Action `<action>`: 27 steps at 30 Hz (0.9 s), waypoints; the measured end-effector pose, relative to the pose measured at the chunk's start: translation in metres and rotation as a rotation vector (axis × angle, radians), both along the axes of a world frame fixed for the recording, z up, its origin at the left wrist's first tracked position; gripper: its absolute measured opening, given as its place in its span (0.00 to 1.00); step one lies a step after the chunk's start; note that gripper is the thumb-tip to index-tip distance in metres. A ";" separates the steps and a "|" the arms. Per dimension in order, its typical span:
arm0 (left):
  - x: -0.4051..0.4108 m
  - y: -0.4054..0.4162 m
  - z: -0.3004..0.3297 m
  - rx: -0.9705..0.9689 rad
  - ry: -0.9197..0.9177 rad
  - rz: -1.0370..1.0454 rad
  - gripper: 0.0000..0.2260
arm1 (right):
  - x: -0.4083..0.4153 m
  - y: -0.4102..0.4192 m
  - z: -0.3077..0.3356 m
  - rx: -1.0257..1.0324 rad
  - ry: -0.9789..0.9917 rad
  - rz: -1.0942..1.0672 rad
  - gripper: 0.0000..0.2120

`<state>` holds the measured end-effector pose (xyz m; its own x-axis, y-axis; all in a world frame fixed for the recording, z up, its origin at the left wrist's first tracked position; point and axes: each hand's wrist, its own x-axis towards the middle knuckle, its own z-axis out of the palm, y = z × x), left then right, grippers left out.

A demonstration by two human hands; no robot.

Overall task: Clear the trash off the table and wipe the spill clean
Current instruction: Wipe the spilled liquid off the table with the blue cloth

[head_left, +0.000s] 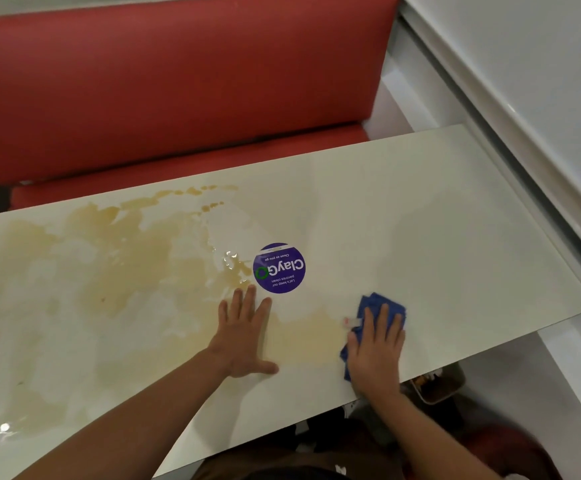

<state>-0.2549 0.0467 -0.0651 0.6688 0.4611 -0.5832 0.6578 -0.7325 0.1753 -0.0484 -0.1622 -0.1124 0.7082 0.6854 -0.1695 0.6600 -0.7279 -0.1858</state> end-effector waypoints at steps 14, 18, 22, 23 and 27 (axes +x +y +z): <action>0.000 -0.003 0.003 0.018 0.000 0.007 0.60 | 0.063 0.059 0.007 -0.183 0.088 0.005 0.33; 0.000 -0.004 0.004 0.013 -0.001 0.010 0.61 | 0.028 0.043 0.001 -0.105 0.024 0.057 0.32; -0.001 -0.004 0.003 0.009 -0.003 0.007 0.60 | -0.030 0.009 0.000 -0.030 0.027 0.116 0.29; -0.001 -0.003 0.003 0.008 -0.006 0.006 0.60 | -0.035 0.005 0.001 -0.031 0.024 0.128 0.29; -0.004 -0.002 0.001 0.006 -0.014 -0.006 0.60 | -0.007 0.013 0.004 -0.115 0.017 0.259 0.29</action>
<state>-0.2585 0.0448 -0.0646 0.6799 0.4606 -0.5707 0.6509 -0.7374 0.1804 -0.0554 -0.1493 -0.1089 0.5085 0.8187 -0.2666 0.8242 -0.5524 -0.1245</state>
